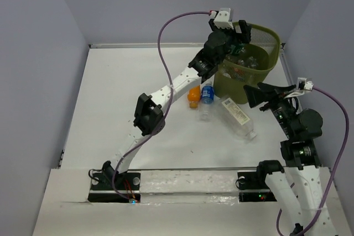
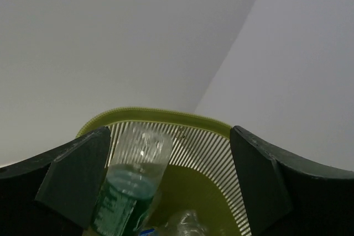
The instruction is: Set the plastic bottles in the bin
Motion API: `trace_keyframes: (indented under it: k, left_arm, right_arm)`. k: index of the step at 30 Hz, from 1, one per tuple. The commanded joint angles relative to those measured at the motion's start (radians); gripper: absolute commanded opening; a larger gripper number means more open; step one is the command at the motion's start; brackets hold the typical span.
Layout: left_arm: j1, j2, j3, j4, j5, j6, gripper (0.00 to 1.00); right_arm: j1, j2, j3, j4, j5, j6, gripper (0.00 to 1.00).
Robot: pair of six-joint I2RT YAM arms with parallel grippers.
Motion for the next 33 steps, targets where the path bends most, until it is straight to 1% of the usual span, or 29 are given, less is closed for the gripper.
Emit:
trace_keyframes:
  k: [1, 2, 4, 5, 6, 7, 8, 9, 10, 11, 12, 14, 16, 17, 18, 19, 20, 21, 23, 24, 25, 26, 28, 29, 32, 33]
  left_arm:
    - [-0.010, -0.203, -0.003, 0.083, -0.015, 0.151, 0.99]
    - [-0.007, -0.278, -0.063, 0.046, -0.050, 0.191, 0.99]
    - [-0.007, -0.373, -0.161, -0.001, -0.121, 0.218, 0.99]
    - [-0.007, -0.487, -0.234, -0.032, -0.150, 0.207, 0.99]
    - [-0.001, -0.551, -0.407, -0.044, -0.179, 0.183, 0.99]
    - [0.002, -0.612, -0.504, -0.049, -0.204, 0.155, 0.99]
    - [0.005, -0.733, -0.611, -0.049, -0.211, 0.092, 0.99]
    - [0.008, -0.793, -0.808, -0.049, -0.227, 0.058, 0.99]
    - [0.014, -0.841, -0.897, -0.058, -0.231, 0.026, 0.99]
    - [0.016, -0.925, -0.984, -0.066, -0.233, -0.036, 0.99]
    - [0.022, -0.958, -1.060, -0.083, -0.231, -0.066, 0.99]
    - [0.034, -1.019, -1.279, -0.158, -0.221, -0.145, 0.99]
    - [0.040, -1.047, -1.364, -0.224, -0.195, -0.186, 0.99]
    - [0.042, -1.076, -1.404, -0.238, -0.190, -0.206, 0.99]
    - [0.042, -1.093, -1.480, -0.248, -0.184, -0.225, 0.99]
    - [0.042, -1.110, -1.517, -0.252, -0.172, -0.261, 0.99]
    - [0.042, -1.148, -1.586, -0.245, -0.163, -0.276, 0.99]
    - [0.042, -1.166, -1.618, -0.238, -0.155, -0.299, 0.99]
    - [0.043, -1.197, -1.666, -0.215, -0.144, -0.313, 0.99]
    - [0.043, -1.220, -1.700, -0.209, -0.133, -0.319, 0.99]
    - [0.043, -1.228, -1.714, -0.204, -0.123, -0.322, 0.99]
    - [0.043, -1.240, -1.726, -0.196, -0.115, -0.324, 0.99]
    - [0.042, -1.249, -1.755, -0.196, -0.101, -0.328, 0.99]
    - [0.042, -1.259, -1.766, -0.196, -0.098, -0.336, 0.99]
    - [0.043, -1.280, -1.815, -0.169, -0.083, -0.342, 0.99]
    - [0.043, -1.285, -1.827, -0.160, -0.078, -0.342, 0.99]
  right_arm:
    - [0.005, 0.040, 0.043, -0.028, -0.093, -0.032, 0.87]
    - [0.005, 0.062, 0.046, -0.041, -0.114, -0.038, 0.87]
    - [0.005, 0.086, 0.044, -0.052, -0.125, -0.037, 0.87]
    - [0.005, 0.090, 0.040, -0.052, -0.130, -0.023, 0.87]
    - [0.014, 0.093, 0.023, -0.047, -0.133, -0.015, 0.87]
    - [0.014, 0.102, 0.015, -0.047, -0.137, -0.004, 0.87]
    - [0.014, 0.111, 0.007, -0.047, -0.142, 0.022, 0.87]
    - [0.025, 0.120, -0.011, -0.039, -0.151, 0.035, 0.87]
    - [0.034, 0.132, -0.023, -0.030, -0.165, 0.054, 0.87]
    - [0.044, 0.158, -0.034, -0.023, -0.182, 0.087, 0.87]
    - [0.053, 0.168, -0.048, -0.016, -0.185, 0.104, 0.88]
    - [0.088, 0.191, -0.100, 0.048, -0.165, 0.156, 0.88]
    - [0.143, 0.205, -0.156, 0.082, -0.137, 0.190, 0.88]
    - [0.172, 0.217, -0.170, 0.096, -0.089, 0.207, 0.88]
    - [0.206, 0.229, -0.181, 0.114, -0.052, 0.209, 0.88]
    - [0.246, 0.269, -0.189, 0.123, -0.016, 0.209, 0.88]
    - [0.330, 0.292, -0.198, 0.143, 0.069, 0.209, 0.89]
    - [0.370, 0.341, -0.203, 0.155, 0.115, 0.213, 0.90]
    - [0.430, 0.382, -0.217, 0.189, 0.198, 0.233, 0.92]
    - [0.468, 0.402, -0.244, 0.244, 0.276, 0.261, 0.93]
    - [0.479, 0.421, -0.255, 0.266, 0.303, 0.272, 0.93]
    - [0.494, 0.470, -0.263, 0.290, 0.370, 0.284, 0.96]
    - [0.505, 0.528, -0.255, 0.309, 0.412, 0.287, 0.98]
    - [0.505, 0.595, -0.247, 0.316, 0.447, 0.292, 0.98]
    - [0.567, 0.688, -0.224, 0.349, 0.573, 0.309, 1.00]
    - [0.576, 0.744, -0.215, 0.347, 0.603, 0.312, 1.00]
